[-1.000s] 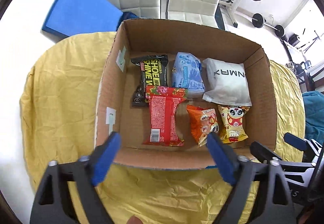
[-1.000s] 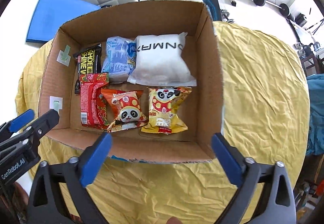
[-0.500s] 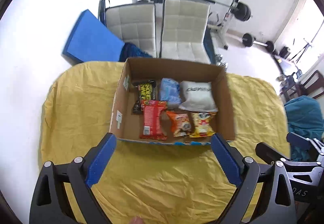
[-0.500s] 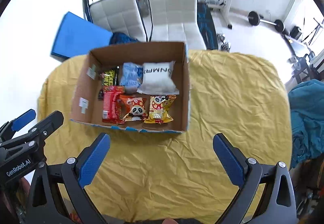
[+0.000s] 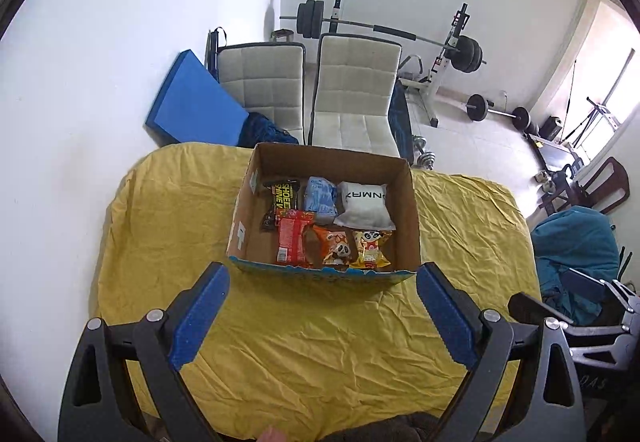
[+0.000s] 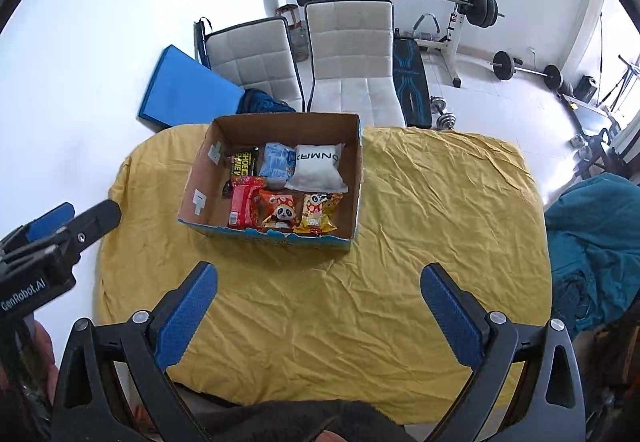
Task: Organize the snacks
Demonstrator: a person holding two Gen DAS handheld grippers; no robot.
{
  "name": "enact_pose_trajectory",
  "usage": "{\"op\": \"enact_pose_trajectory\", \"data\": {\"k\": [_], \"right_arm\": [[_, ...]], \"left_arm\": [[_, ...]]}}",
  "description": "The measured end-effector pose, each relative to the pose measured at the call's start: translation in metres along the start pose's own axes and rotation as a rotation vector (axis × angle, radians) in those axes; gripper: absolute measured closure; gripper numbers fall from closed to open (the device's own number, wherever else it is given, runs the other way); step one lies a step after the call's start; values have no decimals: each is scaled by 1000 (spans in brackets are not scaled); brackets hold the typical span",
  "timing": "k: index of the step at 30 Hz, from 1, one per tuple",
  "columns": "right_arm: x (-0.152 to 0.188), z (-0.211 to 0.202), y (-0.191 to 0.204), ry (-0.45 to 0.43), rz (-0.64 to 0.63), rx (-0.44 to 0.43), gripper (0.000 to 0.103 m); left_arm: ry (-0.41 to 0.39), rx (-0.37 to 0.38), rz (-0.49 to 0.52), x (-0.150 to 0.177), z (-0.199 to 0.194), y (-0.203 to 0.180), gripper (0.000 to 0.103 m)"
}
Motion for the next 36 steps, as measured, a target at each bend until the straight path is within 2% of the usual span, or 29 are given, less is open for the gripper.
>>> {"op": "enact_pose_trajectory", "data": {"k": [10, 24, 36], "right_arm": [[-9, -32, -7, -57, 11, 10, 0], [-10, -31, -10, -55, 2, 31, 0], [-13, -31, -14, -70, 51, 70, 0]], "left_arm": [[-27, -5, 22, -4, -23, -12, 7], [-26, 4, 30, -5, -30, -15, 7], [1, 8, 27, -1, -24, -14, 7]]}}
Point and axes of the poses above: each gripper's, at about its wrist camera, not at the fingertips, and z roughly the way its jaws point, y to its left, x to its underside, the point moved 3 cm from there along z, roughly the way its jaws point, and after that the axes turned 9 degrees about z, right-handed, at the moved point
